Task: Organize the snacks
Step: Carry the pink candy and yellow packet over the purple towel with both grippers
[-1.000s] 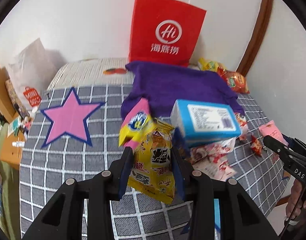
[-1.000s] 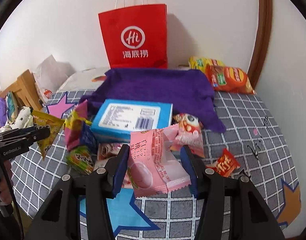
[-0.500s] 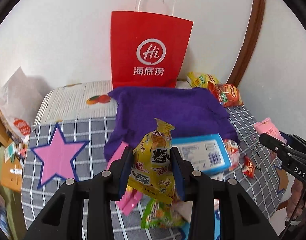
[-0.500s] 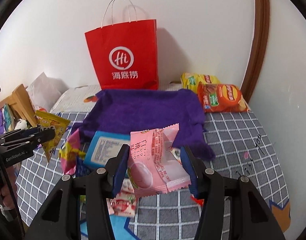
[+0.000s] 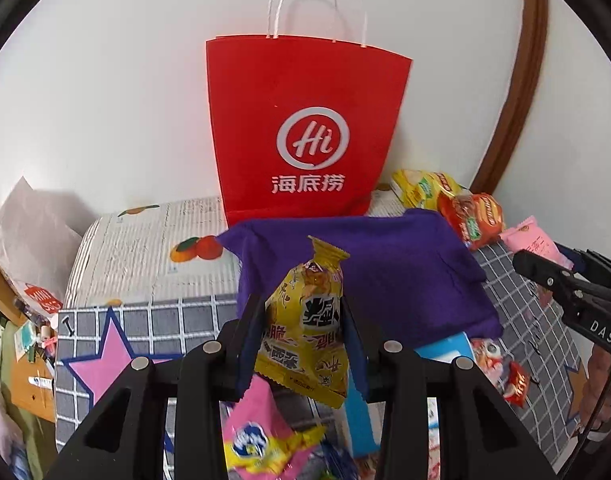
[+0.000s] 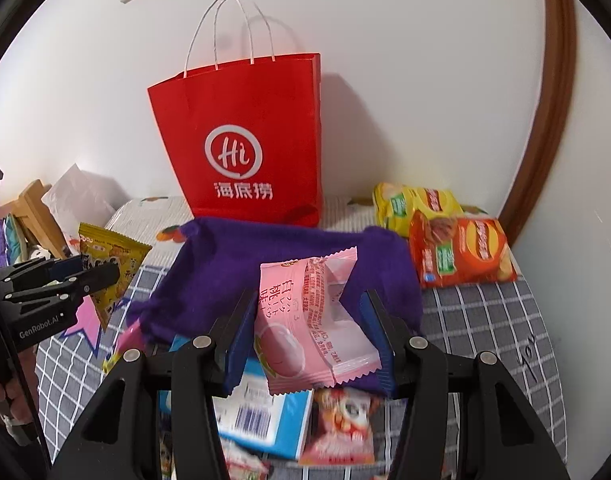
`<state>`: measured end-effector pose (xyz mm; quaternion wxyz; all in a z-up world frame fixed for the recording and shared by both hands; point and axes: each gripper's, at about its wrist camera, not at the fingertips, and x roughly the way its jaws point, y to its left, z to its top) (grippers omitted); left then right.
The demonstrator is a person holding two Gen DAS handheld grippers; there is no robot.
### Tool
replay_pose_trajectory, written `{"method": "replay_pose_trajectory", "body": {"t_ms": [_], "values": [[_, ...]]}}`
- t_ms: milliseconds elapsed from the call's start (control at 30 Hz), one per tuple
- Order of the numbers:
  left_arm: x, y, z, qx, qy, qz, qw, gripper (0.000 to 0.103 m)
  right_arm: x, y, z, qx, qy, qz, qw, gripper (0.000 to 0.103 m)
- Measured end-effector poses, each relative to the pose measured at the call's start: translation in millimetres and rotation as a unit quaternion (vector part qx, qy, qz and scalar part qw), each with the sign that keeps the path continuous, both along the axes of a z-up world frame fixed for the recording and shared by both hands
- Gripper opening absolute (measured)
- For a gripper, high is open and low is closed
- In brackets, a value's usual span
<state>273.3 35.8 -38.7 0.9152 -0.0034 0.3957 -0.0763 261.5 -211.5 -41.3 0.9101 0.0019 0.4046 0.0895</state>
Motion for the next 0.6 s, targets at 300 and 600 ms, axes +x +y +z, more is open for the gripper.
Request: {"method": "replay_pose_trajectory", "body": {"t_ms": [300, 600], "values": [[42.0, 8.8, -8.8, 0.007, 0.01, 0.022, 0.9997, 0.036, 54.3, 9.4, -9.8, 0.002, 0.007, 0.016, 1.0, 0.052], [81.1, 7.4, -21.5, 0.008, 0.02, 0.031, 0.9993, 0.036, 95.6, 14.1, -16.7, 0.015, 0.004, 0.019, 1.0, 0.052]]}}
